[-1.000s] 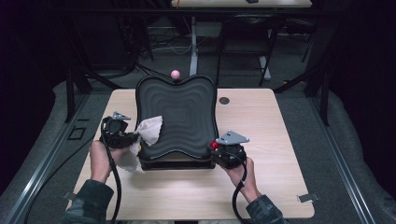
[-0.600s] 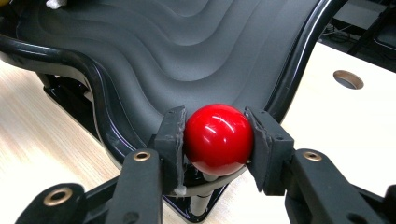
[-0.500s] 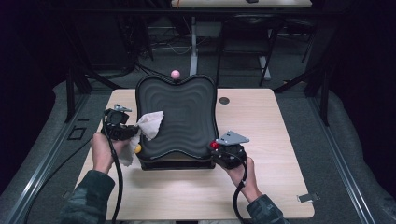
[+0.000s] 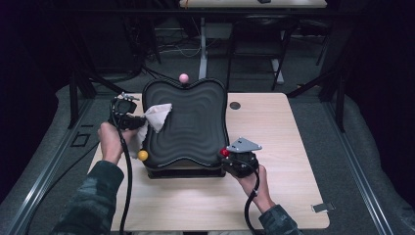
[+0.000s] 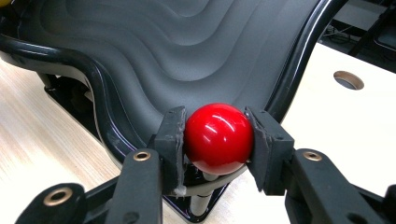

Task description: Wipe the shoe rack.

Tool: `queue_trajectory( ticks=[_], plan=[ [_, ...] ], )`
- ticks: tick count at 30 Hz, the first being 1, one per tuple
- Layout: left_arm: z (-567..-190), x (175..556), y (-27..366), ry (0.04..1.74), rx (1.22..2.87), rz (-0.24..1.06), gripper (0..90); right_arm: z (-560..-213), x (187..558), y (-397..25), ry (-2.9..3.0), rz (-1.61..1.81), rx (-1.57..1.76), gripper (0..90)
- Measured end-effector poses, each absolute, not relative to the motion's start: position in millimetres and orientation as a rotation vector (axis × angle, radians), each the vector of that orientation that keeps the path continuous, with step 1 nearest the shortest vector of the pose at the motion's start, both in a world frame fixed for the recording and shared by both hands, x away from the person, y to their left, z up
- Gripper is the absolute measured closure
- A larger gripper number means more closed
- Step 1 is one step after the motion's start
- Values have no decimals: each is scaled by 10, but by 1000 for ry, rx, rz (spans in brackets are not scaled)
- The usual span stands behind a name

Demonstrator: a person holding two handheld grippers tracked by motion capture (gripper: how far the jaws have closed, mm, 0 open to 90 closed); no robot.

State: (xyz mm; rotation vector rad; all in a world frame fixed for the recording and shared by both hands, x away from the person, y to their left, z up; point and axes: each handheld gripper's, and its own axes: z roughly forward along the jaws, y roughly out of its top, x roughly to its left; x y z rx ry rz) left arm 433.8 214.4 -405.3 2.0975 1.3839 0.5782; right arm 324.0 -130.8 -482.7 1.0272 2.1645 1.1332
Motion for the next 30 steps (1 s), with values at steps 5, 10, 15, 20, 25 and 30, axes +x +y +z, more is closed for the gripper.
queue_trajectory(
  ticks=[5,10,15,20,25,30],
  plan=[
    [-3971,4495,2133,1399,2085,596,839,-4827,3242,-1309,2167,1134,1024,601],
    [-3898,4623,2134,1413,2078,600,839,-4821,3247,-1315,2173,1126,1021,600],
    [-3856,4708,2126,1421,2082,608,839,-4814,3255,-1333,2192,1129,1012,600],
    [-3804,4798,2130,1429,2086,624,839,-4822,3267,-1349,2192,1159,1009,600],
    [-3748,4889,2115,1432,2098,647,839,-4823,3264,-1347,2190,1157,1009,600],
    [-3689,4998,2102,1445,2089,650,838,-4823,3262,-1347,2193,1158,1009,600]
  ],
)
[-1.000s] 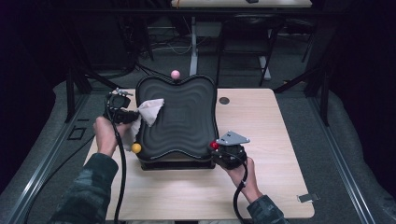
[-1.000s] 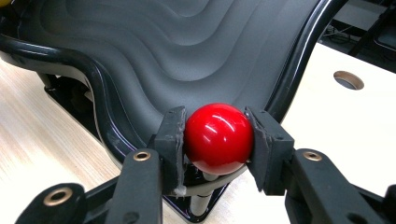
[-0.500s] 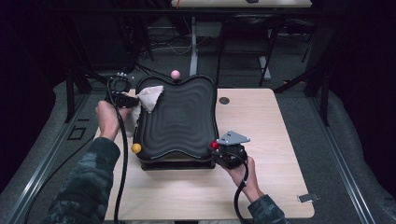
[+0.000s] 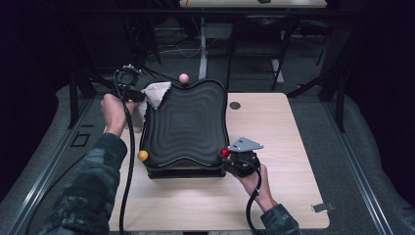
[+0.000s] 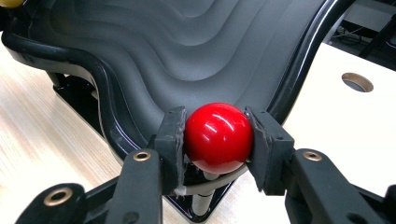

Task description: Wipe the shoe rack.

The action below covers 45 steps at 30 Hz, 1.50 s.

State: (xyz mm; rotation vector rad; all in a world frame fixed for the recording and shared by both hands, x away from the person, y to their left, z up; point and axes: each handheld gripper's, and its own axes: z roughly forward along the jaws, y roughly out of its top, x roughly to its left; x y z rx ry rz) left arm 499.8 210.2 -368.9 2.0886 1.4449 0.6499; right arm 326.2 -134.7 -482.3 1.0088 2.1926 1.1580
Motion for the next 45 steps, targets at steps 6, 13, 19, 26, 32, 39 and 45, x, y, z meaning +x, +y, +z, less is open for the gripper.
queue_trajectory(
  ticks=[6,13,19,26,32,39,45],
  plan=[
    [-3607,5137,2045,1451,2093,666,838,-4823,3261,-1349,2194,1158,1006,600],
    [-3564,5244,1987,1458,2087,667,838,-4824,3254,-1338,2189,1154,1014,601],
    [-3621,5157,1996,1450,2079,647,838,-4823,3252,-1337,2189,1152,1010,601],
    [-3722,4985,2014,1436,2075,614,839,-4823,3253,-1335,2188,1150,1011,600],
    [-3813,4818,2043,1414,2081,616,839,-4818,3251,-1334,2195,1143,1013,600],
    [-3941,4598,2128,1392,2075,590,839,-4819,3249,-1335,2194,1141,1012,600],
    [-4059,4388,2141,1327,2125,592,839,-4822,3251,-1337,2192,1148,1008,601]
  ],
)
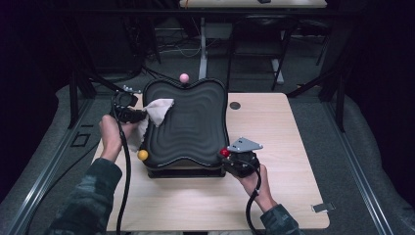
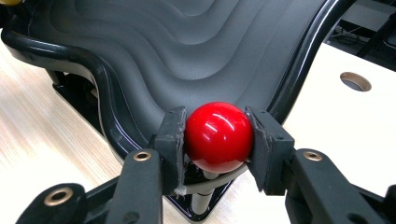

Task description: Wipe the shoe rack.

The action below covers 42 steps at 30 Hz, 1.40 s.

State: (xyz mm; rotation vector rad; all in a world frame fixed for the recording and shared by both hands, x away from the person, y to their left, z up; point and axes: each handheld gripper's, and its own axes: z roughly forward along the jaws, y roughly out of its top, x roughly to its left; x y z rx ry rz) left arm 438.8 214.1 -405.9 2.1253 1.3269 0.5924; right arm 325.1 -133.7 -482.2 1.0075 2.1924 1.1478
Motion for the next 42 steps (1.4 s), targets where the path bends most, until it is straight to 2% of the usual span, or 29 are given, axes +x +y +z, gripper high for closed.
queue_trajectory(
  ticks=[11,30,36,42],
  plan=[
    [-4258,4030,2242,1318,2114,537,840,-4819,3249,-1337,2195,1142,1010,600],
    [-4444,3648,2362,1326,2125,465,840,-4817,3250,-1334,2197,1139,1009,601],
    [-4412,3676,2345,1309,2126,486,838,-4821,3252,-1333,2193,1146,1008,601],
    [-4291,3873,2337,1333,2104,511,837,-4817,3250,-1337,2197,1140,1010,601]
  ],
)
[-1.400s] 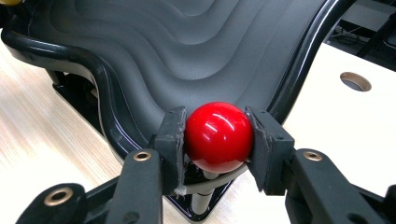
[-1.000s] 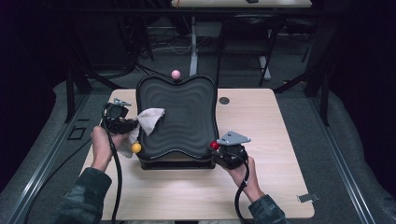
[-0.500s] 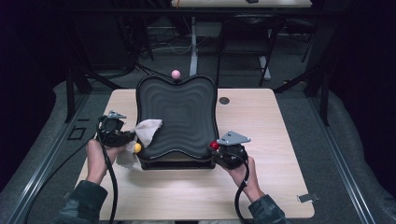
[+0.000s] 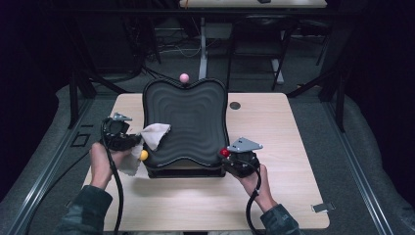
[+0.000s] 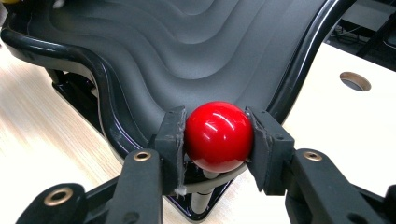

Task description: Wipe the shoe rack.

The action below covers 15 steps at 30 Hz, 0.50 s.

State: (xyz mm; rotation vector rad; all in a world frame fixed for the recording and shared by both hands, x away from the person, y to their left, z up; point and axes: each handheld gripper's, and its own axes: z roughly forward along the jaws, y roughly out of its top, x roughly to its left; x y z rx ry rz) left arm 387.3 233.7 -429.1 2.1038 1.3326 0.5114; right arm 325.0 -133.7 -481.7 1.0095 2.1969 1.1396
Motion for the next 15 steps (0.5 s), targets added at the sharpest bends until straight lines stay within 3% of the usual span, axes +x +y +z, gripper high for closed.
queue_trajectory(
  ticks=[15],
  plan=[
    [-3992,4504,2202,1394,2114,578,837,-4817,3250,-1334,2198,1139,1009,600]
  ],
)
